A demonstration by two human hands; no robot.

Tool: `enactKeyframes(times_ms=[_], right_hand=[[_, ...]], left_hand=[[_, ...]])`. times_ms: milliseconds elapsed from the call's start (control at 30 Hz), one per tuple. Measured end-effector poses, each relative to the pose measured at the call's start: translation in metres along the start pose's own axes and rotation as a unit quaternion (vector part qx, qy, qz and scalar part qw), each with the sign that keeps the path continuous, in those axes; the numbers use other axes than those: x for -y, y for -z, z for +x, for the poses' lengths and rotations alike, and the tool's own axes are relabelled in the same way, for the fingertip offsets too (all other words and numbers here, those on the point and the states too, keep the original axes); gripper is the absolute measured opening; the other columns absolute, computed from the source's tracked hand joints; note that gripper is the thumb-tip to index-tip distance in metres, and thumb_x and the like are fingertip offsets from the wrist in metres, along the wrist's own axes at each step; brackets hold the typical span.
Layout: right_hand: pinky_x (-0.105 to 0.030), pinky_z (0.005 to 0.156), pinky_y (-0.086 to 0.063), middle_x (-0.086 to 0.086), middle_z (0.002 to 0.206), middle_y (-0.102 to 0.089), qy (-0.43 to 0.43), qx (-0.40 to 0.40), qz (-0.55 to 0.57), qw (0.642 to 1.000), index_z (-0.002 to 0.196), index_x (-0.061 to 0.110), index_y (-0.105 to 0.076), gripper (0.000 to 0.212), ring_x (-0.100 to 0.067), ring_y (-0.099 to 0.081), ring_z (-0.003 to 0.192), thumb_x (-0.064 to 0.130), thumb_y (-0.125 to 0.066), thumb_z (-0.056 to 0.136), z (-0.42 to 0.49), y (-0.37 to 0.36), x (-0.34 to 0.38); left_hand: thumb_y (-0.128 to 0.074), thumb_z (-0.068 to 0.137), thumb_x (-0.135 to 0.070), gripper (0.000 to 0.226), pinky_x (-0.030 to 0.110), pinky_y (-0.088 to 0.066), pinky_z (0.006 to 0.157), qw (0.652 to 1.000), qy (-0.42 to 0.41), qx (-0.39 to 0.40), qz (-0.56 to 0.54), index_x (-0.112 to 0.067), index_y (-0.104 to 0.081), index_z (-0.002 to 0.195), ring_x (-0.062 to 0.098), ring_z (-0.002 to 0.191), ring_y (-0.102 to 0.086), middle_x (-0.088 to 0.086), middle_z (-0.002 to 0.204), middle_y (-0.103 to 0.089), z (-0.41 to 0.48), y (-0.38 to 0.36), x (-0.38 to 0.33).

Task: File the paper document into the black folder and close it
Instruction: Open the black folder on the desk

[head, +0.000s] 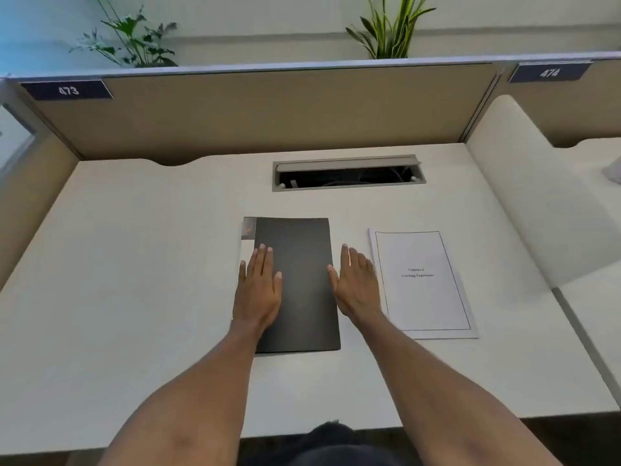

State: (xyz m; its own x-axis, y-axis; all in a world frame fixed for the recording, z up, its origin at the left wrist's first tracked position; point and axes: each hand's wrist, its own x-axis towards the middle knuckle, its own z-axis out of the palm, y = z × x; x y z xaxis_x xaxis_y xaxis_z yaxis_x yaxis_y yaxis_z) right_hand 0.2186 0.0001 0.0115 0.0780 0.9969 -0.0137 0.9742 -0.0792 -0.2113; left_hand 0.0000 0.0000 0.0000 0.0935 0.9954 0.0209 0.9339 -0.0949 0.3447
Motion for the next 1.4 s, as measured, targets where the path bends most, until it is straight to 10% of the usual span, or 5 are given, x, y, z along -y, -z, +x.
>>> enactKeyframes(times_ms=[700,1100,1400], right_hand=[[-0.044,0.121,-0.028,-0.014,0.165,-0.021,0.023,0.137,-0.064,0.988,0.161,0.029,-0.015,0.066,-0.034,-0.027,0.149,0.057,-0.029,0.103,-0.006,-0.05,0.068],[-0.043,0.114,-0.036,-0.013,0.154,-0.039,0.016,0.124,-0.053,0.991,0.155,0.024,-0.032,0.058,-0.032,-0.039,0.14,0.052,-0.028,0.105,-0.003,-0.043,0.069],[-0.045,0.094,-0.045,-0.018,0.123,-0.058,-0.187,-0.009,0.205,0.961,0.12,0.005,-0.059,0.047,-0.039,-0.056,0.113,0.035,-0.025,0.107,0.036,-0.007,0.022]], left_hand=[[-0.038,0.097,-0.067,0.089,0.047,-0.006,0.13,0.967,-0.092,0.217,0.091,-0.022,-0.004,0.165,0.022,0.16,0.013,0.002,0.173,0.01,-0.08,-0.006,0.047],[-0.076,0.087,-0.044,0.064,0.044,-0.056,0.099,0.957,-0.172,0.139,0.185,-0.004,-0.063,0.136,0.033,0.13,-0.06,0.016,0.143,-0.062,-0.094,-0.005,0.06],[-0.076,0.09,-0.016,0.041,0.055,-0.059,0.092,0.925,-0.286,0.112,0.225,-0.003,-0.067,0.128,0.05,0.131,-0.056,0.027,0.145,-0.056,-0.106,0.001,0.081]])
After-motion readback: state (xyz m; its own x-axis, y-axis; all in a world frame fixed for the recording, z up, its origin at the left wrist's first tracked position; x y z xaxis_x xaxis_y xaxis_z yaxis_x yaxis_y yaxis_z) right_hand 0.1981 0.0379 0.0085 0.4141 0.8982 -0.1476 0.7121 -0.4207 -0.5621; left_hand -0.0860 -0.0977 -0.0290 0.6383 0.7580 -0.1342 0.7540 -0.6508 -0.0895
